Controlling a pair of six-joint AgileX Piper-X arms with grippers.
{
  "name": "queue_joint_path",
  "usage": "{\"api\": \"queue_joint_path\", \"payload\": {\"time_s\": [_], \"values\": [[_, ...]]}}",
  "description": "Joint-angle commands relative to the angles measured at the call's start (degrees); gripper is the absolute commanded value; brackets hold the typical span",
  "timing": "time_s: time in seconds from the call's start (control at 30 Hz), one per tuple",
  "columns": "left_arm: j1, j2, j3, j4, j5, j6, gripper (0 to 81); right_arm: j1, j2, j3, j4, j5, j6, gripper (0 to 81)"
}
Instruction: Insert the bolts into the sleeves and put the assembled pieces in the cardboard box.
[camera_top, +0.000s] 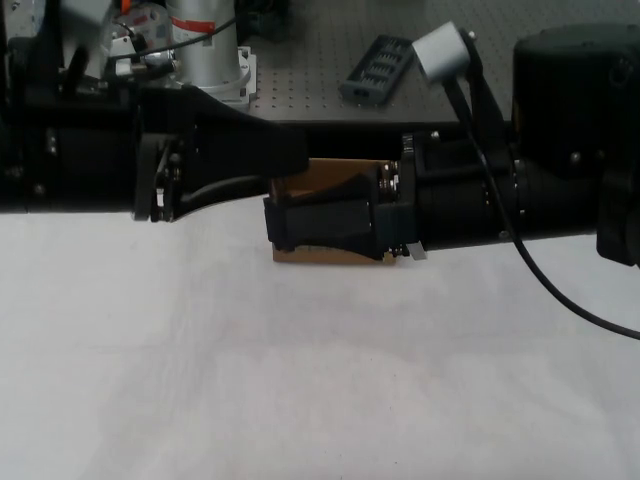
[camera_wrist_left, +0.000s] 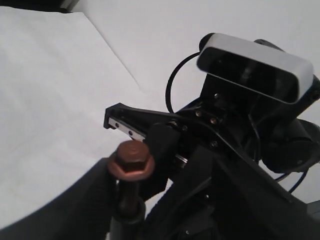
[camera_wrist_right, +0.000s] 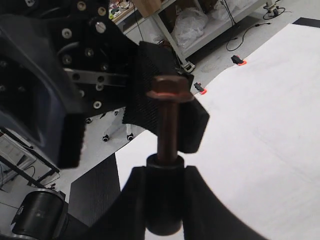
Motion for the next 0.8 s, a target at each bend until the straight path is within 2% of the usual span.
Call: {"api": "queue_joint_path", "payload": {"time_s": [0.0, 0.47, 0.63, 0.77], "values": [[-0.2, -0.6, -0.2, -0.7, 0.2, 0.1, 42.8, -0.4, -0.8, -0.9, -0.9, -0.1, -0.5, 2.8], [0.4, -0.6, -0.2, -0.7, -2.8, 0.7, 42.8, -0.4, -0.8, -0.9, -0.9, -0.1, -0.5, 2.8], [4.8, -1.2, -0.2, 1.5, -2.6, 0.7, 42.8, -1.6, -0.8, -0.9, 0.8, 1.6, -0.5, 2.8], [10.6, -4.0, -0.2, 11.0, -2.6, 3.9, 37.4, -4.7, -0.6, -1.2, 0.7, 5.8, -0.5, 2.8]]}}
